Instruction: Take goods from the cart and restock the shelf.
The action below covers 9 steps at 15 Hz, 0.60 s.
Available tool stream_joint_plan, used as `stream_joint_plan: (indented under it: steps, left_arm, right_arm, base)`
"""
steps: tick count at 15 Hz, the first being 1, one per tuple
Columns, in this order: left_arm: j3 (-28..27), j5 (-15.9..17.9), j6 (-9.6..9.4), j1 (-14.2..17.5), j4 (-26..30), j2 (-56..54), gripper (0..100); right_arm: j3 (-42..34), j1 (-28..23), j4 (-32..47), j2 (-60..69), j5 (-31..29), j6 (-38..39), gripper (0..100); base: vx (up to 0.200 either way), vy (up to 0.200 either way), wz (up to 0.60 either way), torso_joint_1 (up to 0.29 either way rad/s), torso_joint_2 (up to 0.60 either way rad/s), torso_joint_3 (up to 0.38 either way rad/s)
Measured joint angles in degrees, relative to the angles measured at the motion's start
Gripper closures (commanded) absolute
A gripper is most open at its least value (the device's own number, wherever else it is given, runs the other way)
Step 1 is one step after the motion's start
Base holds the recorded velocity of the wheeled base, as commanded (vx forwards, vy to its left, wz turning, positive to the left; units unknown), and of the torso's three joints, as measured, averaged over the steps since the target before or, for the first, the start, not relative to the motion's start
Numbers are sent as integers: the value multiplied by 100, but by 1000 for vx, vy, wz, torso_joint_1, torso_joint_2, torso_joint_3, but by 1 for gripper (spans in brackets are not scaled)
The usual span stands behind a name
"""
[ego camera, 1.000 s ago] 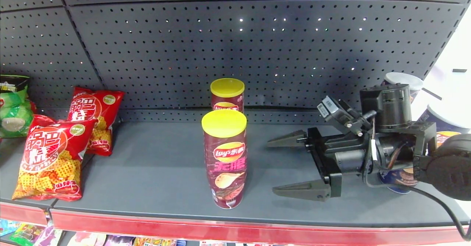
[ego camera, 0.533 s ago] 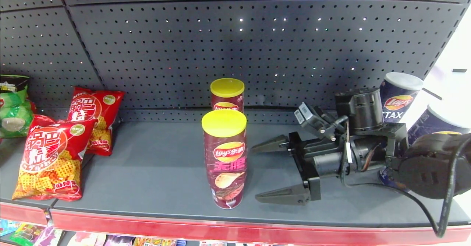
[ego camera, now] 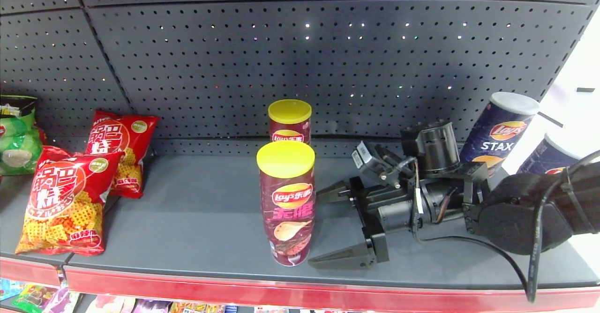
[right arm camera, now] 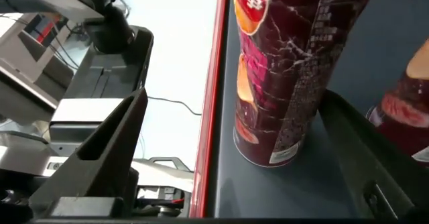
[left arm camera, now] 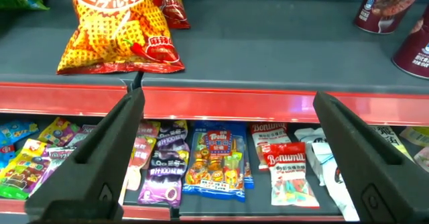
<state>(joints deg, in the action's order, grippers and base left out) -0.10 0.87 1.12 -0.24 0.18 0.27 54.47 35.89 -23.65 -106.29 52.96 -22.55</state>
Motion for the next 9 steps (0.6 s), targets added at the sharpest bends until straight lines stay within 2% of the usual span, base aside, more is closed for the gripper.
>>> stream_joint_plan:
  steps: [9]
  left_arm:
    - [0, 0, -1, 0, 0, 0, 0]
  right_arm:
    - [-52, 21, 15, -32, -5, 11, 0]
  base:
    - [0, 0, 0, 0, 0, 0]
